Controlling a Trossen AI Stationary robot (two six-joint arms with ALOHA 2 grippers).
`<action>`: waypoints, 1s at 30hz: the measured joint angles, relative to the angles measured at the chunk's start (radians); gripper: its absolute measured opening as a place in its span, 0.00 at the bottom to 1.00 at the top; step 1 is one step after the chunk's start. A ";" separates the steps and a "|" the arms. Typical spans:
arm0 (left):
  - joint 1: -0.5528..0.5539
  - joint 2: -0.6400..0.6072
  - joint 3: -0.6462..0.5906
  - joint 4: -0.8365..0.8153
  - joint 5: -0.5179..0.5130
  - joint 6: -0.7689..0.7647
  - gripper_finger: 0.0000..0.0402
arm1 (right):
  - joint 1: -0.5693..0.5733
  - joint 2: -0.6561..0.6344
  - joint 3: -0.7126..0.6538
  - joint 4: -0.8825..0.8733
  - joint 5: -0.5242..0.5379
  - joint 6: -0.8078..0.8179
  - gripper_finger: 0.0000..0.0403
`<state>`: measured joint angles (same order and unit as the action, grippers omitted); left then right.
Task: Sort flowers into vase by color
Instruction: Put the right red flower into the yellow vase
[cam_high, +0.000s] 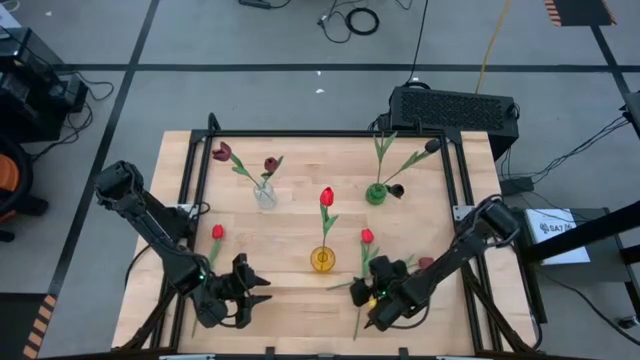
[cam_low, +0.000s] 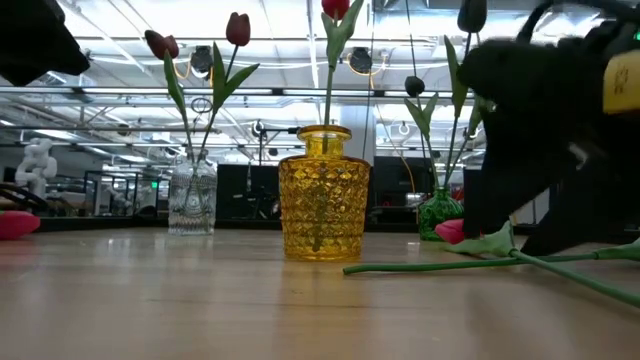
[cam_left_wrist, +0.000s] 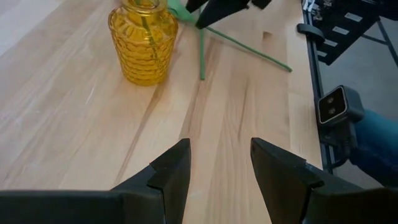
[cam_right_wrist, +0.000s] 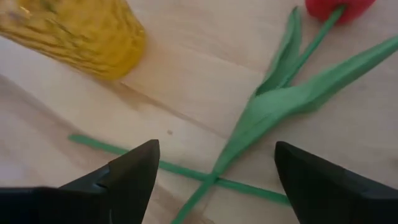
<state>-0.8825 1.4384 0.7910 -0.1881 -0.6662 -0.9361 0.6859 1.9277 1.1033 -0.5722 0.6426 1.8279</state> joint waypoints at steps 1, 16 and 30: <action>-0.003 0.000 0.000 0.000 0.000 0.000 0.44 | -0.003 0.012 0.003 0.001 -0.009 0.004 0.76; -0.010 0.000 0.000 -0.004 -0.001 0.007 0.44 | -0.006 0.053 0.020 -0.037 -0.006 0.040 0.23; -0.007 0.000 0.000 0.004 -0.007 0.026 0.44 | -0.001 -0.025 0.024 -0.036 0.000 -0.067 0.02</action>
<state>-0.8898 1.4384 0.7910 -0.1842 -0.6731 -0.9098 0.6846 1.9029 1.1268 -0.6084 0.6428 1.7606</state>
